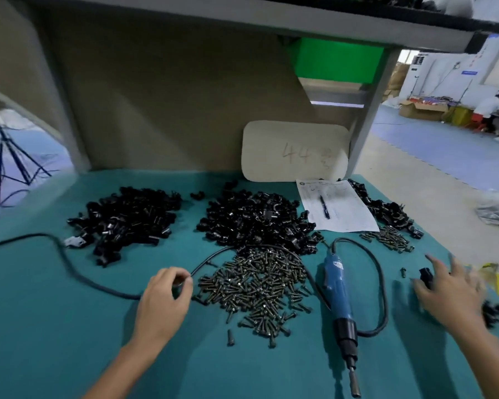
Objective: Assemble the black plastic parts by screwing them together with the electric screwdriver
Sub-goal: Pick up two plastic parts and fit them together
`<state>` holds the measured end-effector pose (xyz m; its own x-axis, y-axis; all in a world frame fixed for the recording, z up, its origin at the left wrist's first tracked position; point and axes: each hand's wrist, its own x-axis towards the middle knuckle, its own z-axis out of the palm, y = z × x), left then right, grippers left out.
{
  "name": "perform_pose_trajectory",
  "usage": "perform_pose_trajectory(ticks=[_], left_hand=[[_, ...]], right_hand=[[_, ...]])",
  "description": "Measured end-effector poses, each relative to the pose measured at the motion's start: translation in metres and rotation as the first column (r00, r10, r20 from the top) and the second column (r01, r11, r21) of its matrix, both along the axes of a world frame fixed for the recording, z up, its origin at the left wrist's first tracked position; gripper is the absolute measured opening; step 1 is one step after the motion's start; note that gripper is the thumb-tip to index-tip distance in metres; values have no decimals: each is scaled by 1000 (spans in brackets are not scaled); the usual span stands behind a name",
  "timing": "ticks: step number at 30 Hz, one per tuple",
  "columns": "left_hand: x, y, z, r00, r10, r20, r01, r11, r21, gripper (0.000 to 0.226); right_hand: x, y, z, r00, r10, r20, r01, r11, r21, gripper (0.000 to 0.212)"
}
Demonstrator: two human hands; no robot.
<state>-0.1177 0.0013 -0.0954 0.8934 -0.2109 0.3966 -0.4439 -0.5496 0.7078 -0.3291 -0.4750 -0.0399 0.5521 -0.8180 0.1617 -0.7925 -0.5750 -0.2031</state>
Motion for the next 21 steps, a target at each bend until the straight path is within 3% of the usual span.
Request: perform_pose_trajectory(ticks=[4, 7, 10, 14, 17, 21], left_hand=[[36, 15, 7, 988, 152, -9, -152, 988, -9, 10], [65, 19, 18, 969, 246, -18, -244, 968, 63, 12], [86, 19, 28, 952, 305, 6, -302, 941, 153, 20], [111, 22, 32, 962, 269, 54, -270, 890, 367, 43], [127, 23, 27, 986, 166, -30, -124, 833, 539, 61], [141, 17, 25, 981, 131, -141, -42, 860, 509, 51]], right_hand=[[64, 65, 25, 926, 318, 203, -321, 947, -17, 52], [121, 118, 37, 805, 556, 205, -581, 810, 82, 39], [176, 163, 30, 674, 731, 109, -739, 667, 96, 36], [223, 195, 12, 657, 754, -29, -746, 655, 122, 40], [237, 203, 5, 680, 731, -62, -717, 680, 153, 40], [241, 197, -4, 729, 684, -39, -673, 725, 148, 38]])
